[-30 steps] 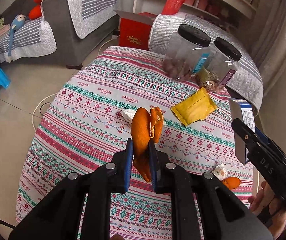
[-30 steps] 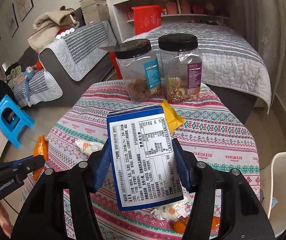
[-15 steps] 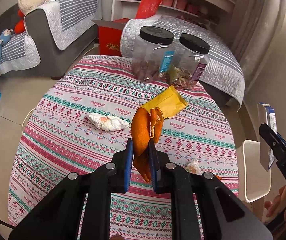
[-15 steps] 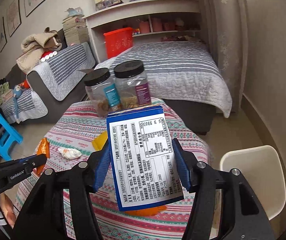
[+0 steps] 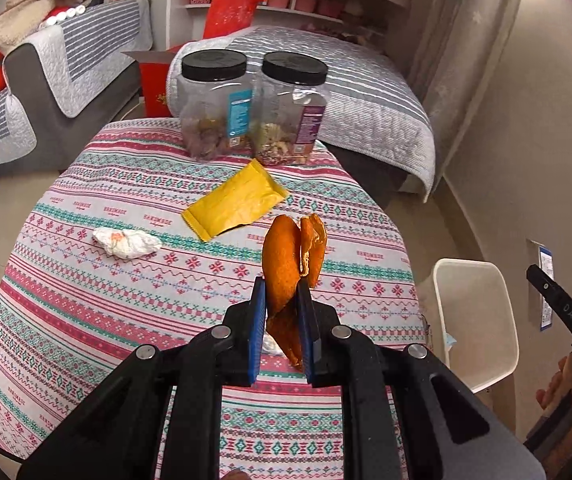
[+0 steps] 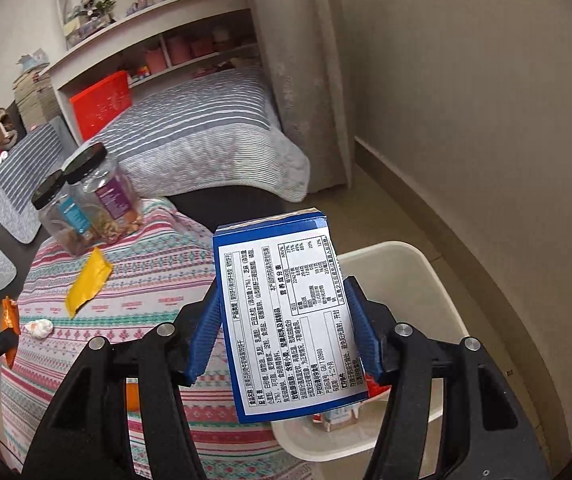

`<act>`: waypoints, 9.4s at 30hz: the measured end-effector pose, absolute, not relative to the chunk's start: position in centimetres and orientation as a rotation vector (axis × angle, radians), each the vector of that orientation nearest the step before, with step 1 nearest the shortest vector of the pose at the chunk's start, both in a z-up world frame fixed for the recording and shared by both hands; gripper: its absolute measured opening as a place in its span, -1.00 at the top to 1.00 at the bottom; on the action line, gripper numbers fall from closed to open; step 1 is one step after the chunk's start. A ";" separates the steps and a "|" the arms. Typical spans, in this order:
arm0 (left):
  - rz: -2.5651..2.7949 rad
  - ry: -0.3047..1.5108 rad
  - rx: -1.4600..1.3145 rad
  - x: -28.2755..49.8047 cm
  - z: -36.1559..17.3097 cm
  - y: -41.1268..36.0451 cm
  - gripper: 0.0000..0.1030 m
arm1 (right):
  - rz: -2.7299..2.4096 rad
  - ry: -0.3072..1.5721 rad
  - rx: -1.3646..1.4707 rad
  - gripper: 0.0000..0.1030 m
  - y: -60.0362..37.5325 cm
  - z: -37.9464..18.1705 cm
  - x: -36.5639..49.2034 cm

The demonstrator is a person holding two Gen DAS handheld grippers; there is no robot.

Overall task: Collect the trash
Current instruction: 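Carry the orange peel and blue-and-white box to the white bin and release both, then grasp the white tissue with left gripper while right gripper grasps the orange peel piece, then carry the tissue and orange peel piece to the white bin and release both, then grasp the white tissue with left gripper while right gripper moves to the yellow packet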

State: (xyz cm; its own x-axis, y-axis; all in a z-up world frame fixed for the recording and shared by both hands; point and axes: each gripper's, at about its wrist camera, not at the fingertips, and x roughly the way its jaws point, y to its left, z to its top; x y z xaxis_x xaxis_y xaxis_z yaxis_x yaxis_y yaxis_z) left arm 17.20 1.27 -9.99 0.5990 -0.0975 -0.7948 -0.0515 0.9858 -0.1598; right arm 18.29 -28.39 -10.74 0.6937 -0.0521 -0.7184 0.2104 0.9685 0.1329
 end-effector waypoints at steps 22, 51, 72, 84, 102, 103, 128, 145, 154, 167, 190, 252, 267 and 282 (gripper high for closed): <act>-0.383 0.937 -0.100 17.3 -12.0 -18.6 0.70 | -0.423 0.726 0.223 -0.86 -39.6 -9.3 11.8; -0.084 1.265 0.090 21.1 -18.4 -5.3 -0.39 | -0.167 0.857 0.073 -0.86 -29.9 -10.5 13.1; -0.140 1.335 -0.079 22.2 -22.1 -1.2 0.24 | 0.012 1.027 0.030 -0.86 -20.6 -13.9 16.4; -0.024 1.157 -0.115 18.1 -14.5 6.8 0.24 | 0.140 1.174 0.071 -0.86 -9.9 -19.5 18.3; 0.048 1.117 -0.155 15.2 -13.7 13.6 0.23 | 0.097 1.146 0.289 0.66 -6.7 -22.2 20.2; 0.054 1.115 -0.158 15.2 -13.7 13.9 0.23 | 0.124 1.144 0.277 0.69 -6.1 -22.2 20.3; 0.115 0.793 -0.238 14.5 -7.8 14.2 0.23 | 0.317 0.653 0.159 0.76 -7.3 -8.1 18.3; 0.033 0.752 -0.230 15.7 -7.2 8.2 0.23 | 0.053 0.574 0.089 0.76 -17.3 -6.7 17.0; -0.040 0.765 -0.198 16.8 -7.9 2.4 0.23 | -0.171 0.596 0.105 0.75 -26.6 -7.4 16.0; -0.213 0.796 -0.172 17.6 -9.2 -8.6 0.23 | -0.321 0.600 0.125 -0.08 -34.0 -8.2 13.2; -0.395 0.828 -0.101 17.2 -11.0 -21.2 0.22 | -0.537 0.543 0.177 -0.86 -40.8 -7.8 8.8; 0.499 1.112 -0.406 28.6 -23.1 18.5 -0.08 | -0.095 0.767 -0.068 -0.87 -12.3 -14.6 20.8; 0.262 1.023 -0.235 22.1 -13.9 15.5 0.11 | 0.021 0.913 0.074 -0.86 -8.3 -18.9 25.1; 0.257 0.916 -0.370 18.9 -9.2 20.4 0.10 | -0.089 1.103 0.285 -0.86 1.8 -23.6 35.6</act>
